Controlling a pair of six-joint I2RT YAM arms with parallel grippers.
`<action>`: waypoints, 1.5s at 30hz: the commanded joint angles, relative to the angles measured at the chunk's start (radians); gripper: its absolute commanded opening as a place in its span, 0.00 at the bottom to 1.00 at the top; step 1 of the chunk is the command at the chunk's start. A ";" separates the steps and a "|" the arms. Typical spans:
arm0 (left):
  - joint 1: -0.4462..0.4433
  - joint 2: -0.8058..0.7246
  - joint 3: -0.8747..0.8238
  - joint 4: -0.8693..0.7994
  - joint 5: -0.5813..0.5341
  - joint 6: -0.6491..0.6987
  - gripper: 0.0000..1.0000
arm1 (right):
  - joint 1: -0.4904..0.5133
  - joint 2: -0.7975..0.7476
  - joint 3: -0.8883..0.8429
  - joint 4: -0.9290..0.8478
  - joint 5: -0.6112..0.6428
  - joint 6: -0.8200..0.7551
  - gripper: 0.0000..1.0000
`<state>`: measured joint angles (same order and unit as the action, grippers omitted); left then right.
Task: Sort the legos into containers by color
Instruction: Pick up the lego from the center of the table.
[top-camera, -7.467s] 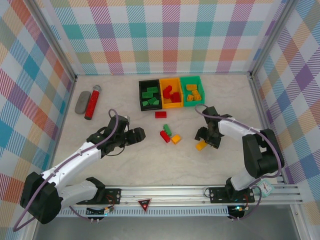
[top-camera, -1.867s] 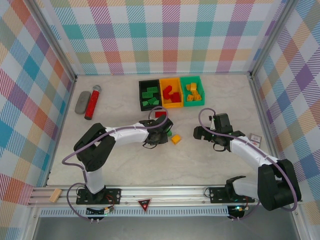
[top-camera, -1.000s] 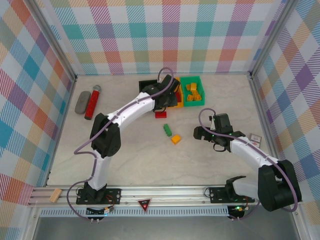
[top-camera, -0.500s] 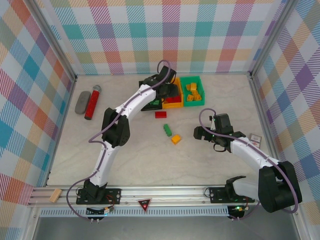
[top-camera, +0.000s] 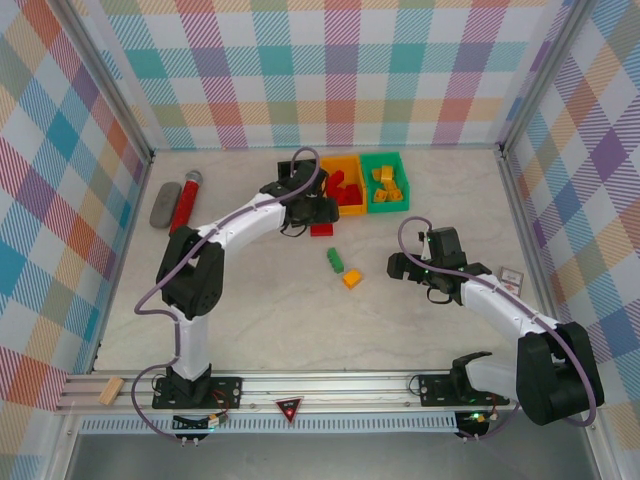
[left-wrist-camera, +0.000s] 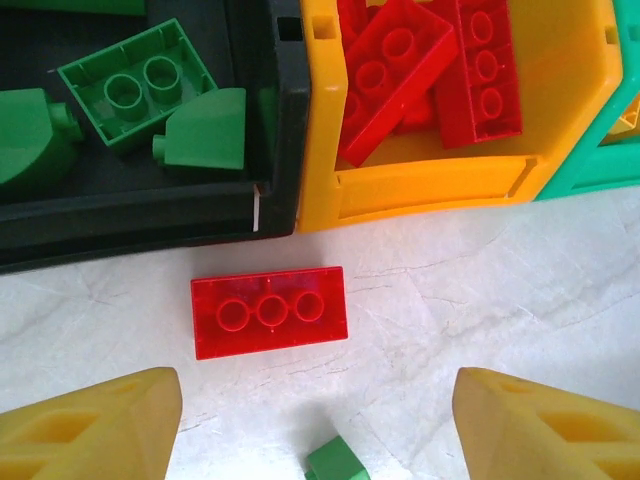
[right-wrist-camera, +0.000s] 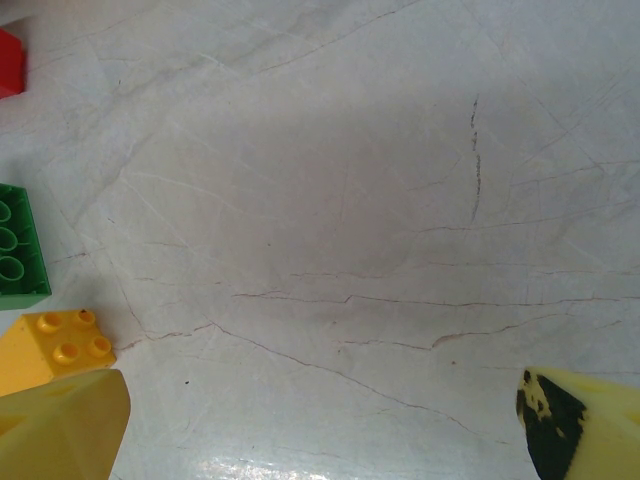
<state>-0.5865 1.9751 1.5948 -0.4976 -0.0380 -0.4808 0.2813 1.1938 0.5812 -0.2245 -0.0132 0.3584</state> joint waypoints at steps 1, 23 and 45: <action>-0.003 0.000 -0.020 0.012 -0.029 0.017 0.73 | -0.002 0.000 -0.009 0.015 -0.018 0.011 0.99; -0.027 0.244 0.247 -0.248 -0.153 0.099 0.87 | -0.002 0.012 -0.004 0.015 -0.021 0.011 0.99; -0.032 0.360 0.338 -0.299 -0.114 0.112 0.74 | -0.003 0.018 -0.001 0.013 -0.020 0.011 0.99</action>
<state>-0.6136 2.3310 1.9236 -0.7864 -0.1692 -0.3740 0.2813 1.2034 0.5812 -0.2249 -0.0135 0.3584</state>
